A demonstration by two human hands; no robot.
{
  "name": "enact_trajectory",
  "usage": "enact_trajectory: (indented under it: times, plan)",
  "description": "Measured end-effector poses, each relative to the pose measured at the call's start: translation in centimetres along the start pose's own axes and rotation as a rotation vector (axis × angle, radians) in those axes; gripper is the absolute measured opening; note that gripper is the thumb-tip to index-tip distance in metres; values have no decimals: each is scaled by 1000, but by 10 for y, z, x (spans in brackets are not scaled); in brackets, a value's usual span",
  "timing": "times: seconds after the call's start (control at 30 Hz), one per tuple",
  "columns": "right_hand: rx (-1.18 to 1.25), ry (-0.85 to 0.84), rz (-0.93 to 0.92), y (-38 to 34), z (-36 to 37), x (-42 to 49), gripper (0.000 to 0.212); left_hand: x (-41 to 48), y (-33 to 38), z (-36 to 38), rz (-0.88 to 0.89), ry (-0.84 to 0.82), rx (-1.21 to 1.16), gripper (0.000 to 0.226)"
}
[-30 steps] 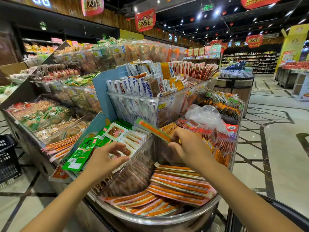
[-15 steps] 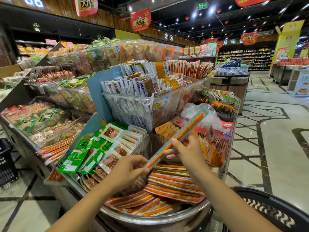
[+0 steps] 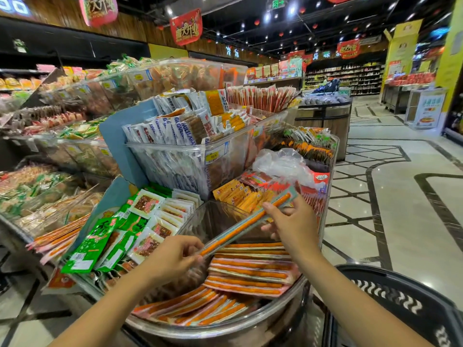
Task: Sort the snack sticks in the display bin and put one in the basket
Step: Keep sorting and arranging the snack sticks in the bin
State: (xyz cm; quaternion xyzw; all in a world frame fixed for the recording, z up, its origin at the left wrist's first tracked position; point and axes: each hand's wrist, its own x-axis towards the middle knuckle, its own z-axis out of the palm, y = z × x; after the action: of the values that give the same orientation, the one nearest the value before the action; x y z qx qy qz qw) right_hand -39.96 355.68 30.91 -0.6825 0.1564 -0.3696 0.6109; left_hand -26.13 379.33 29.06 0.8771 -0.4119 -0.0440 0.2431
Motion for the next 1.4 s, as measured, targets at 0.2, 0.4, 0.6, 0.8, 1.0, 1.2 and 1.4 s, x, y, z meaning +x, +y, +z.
enact_trajectory:
  times: [0.2,0.4,0.6,0.8,1.0,1.2,1.4]
  plan:
    - [-221,64,-110,11,-30,-3,10,20,11,24,36,29,144,15]
    - [-530,36,-175,18,-59,-11,17,49,17,53,24,99,222,28]
    - [-838,-43,-309,30,-62,-6,29,75,13,73,-46,195,367,18]
    - [-1108,-8,-438,46,-51,-2,31,77,8,85,-65,228,370,22]
    - [-1207,13,-430,54,-46,-5,34,72,10,86,-68,171,364,23]
    - [-1298,-14,-433,51,-46,-6,39,69,13,84,-60,91,384,38]
    - [-1269,-50,-441,39,-43,-9,37,61,22,72,-17,108,368,48]
